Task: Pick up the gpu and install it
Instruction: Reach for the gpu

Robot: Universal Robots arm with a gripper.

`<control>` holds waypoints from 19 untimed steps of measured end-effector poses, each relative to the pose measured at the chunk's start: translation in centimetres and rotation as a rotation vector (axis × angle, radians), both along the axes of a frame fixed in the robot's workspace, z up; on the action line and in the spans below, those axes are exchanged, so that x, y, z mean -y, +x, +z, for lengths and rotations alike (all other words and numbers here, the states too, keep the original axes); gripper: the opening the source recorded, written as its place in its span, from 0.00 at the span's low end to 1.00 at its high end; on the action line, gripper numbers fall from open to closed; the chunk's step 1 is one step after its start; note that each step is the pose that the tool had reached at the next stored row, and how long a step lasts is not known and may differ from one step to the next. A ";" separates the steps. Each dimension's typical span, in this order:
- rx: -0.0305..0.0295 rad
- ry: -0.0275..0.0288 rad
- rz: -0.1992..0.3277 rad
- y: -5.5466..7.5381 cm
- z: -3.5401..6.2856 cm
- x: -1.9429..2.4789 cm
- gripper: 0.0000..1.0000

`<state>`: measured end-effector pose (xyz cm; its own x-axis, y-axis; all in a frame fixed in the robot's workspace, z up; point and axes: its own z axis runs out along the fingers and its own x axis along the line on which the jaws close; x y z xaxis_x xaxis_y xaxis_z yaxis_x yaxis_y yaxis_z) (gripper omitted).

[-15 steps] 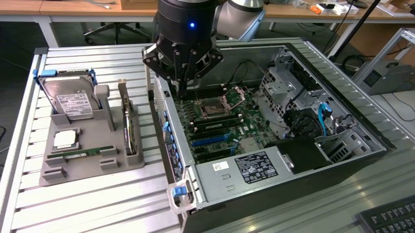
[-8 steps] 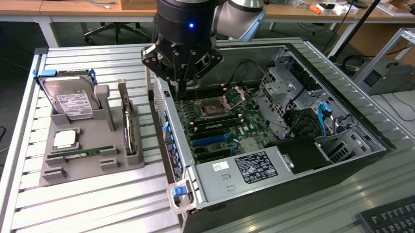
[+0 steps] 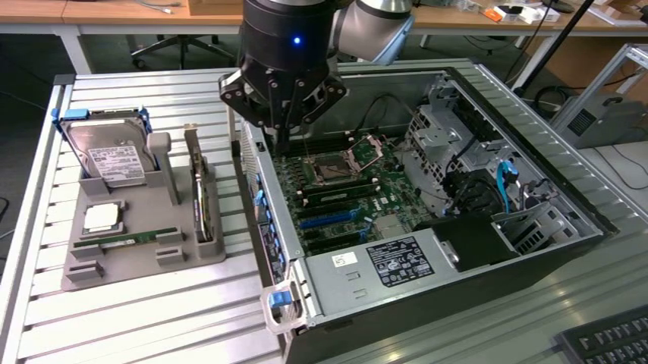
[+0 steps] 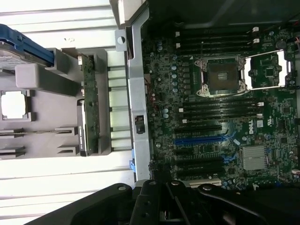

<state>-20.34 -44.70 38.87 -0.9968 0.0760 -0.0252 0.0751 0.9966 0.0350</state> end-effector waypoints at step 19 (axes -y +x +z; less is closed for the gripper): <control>0.0000 0.0000 0.000 -0.4 -0.03 0.25 0.11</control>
<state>-20.72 -44.95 38.84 -0.9968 0.0760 -0.0252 0.0751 0.9966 0.0350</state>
